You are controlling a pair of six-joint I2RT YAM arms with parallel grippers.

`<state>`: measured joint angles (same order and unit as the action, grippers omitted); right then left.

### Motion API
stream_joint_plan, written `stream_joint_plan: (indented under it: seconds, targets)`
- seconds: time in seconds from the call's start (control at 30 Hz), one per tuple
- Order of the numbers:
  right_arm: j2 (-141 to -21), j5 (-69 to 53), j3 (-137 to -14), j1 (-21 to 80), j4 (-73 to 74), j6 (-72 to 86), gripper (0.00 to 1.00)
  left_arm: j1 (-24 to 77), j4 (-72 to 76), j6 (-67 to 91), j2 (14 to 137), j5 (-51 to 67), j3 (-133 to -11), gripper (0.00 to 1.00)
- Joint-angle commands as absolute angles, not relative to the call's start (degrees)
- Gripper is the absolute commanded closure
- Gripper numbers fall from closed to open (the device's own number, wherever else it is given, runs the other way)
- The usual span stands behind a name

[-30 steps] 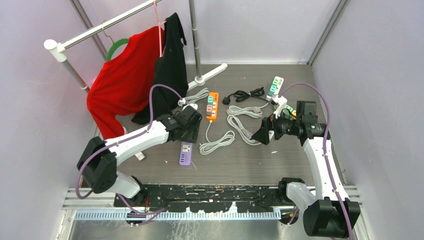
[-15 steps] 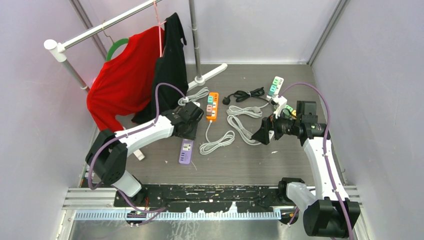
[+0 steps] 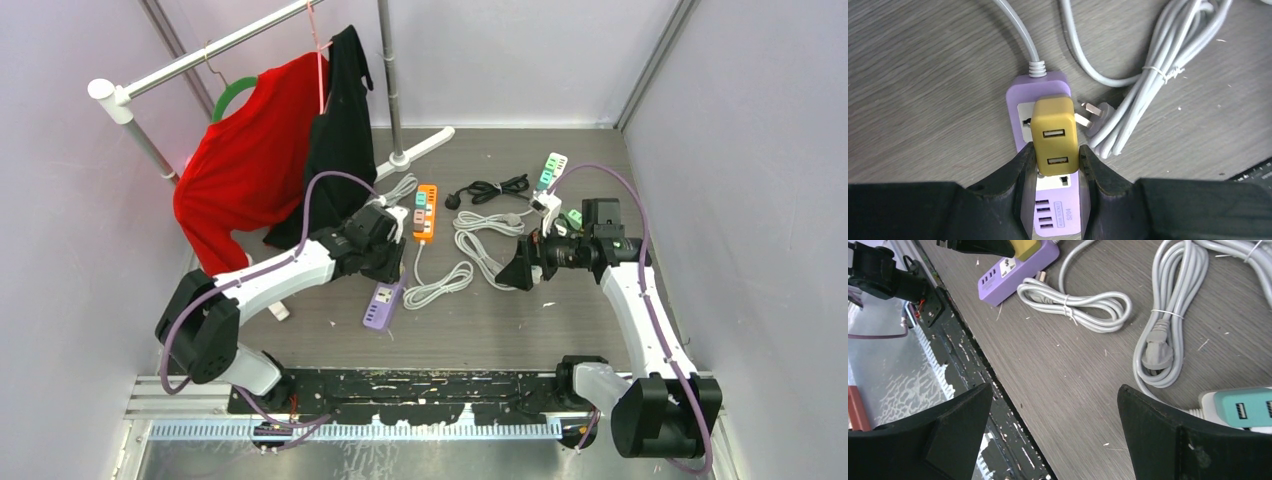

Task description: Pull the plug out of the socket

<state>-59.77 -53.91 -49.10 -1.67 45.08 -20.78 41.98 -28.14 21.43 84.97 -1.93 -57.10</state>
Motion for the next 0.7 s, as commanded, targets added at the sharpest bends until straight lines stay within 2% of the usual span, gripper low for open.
stream_joint_plan:
  seconds: [0.0, 0.6, 0.63, 0.67]
  targets:
    - [-60.4, -56.5, -50.7, -1.0, 45.2, -21.2, 0.00, 42.3, -20.3, 16.9, 84.3, 8.8, -56.4, 1.00]
    - [-60.0, -59.0, -51.3, -0.4, 49.1, -26.6, 0.00, 55.6, -18.5, 16.7, 100.8, 8.8, -67.7, 1.00]
    - [-59.8, -59.4, -51.5, -0.4, 49.9, -27.5, 0.00, 56.0, -18.5, 16.8, 101.0, 8.6, -68.1, 0.99]
    - [-59.6, -59.8, -51.4, -0.3, 50.6, -28.5, 0.00, 56.3, -18.6, 17.0, 100.8, 7.9, -68.2, 0.93]
